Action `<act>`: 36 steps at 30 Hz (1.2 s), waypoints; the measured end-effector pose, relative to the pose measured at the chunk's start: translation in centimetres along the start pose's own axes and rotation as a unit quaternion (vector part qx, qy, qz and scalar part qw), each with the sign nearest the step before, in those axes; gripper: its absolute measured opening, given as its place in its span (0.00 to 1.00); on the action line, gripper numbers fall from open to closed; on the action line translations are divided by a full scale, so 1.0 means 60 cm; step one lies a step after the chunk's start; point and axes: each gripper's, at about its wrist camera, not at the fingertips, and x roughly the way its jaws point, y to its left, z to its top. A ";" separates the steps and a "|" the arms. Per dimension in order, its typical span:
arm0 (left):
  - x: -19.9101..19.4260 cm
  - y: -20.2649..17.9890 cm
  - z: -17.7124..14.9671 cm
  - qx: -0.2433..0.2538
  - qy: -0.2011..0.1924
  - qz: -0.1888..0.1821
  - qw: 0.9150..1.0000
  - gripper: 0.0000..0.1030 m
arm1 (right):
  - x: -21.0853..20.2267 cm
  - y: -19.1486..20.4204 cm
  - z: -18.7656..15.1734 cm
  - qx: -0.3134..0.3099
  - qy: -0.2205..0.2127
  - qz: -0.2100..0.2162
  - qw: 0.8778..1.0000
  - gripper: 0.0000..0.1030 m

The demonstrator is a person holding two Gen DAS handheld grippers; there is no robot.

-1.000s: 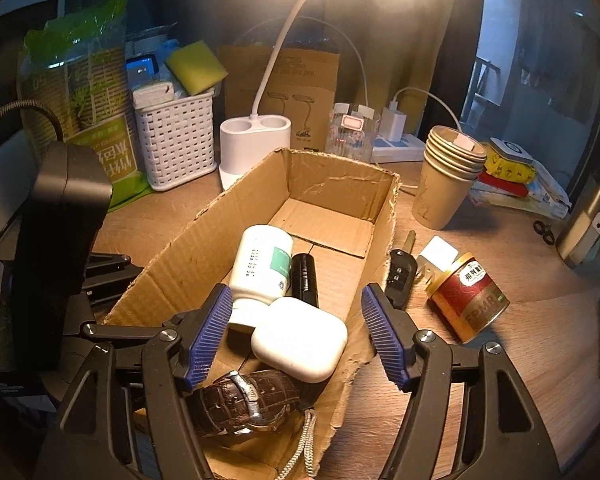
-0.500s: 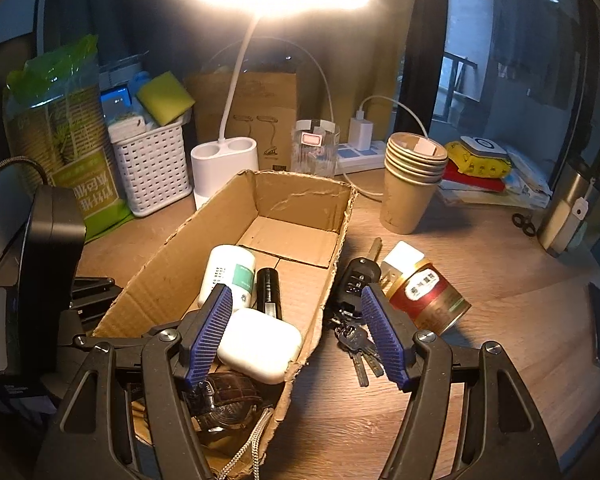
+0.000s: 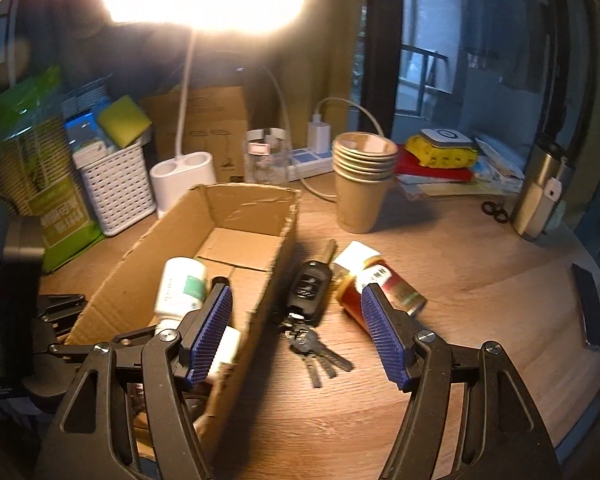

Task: Organize rigid objects
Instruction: 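Move the right gripper toward the red-and-gold tin can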

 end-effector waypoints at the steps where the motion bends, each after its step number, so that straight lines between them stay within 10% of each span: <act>1: 0.000 0.000 0.000 0.000 0.000 0.000 1.000 0.32 | 0.000 -0.006 0.000 0.004 -0.001 -0.003 1.000 0.68; 36: 0.000 0.001 0.000 0.000 0.000 0.000 1.000 0.32 | 0.076 -0.106 -0.037 0.069 0.030 -0.041 0.996 0.68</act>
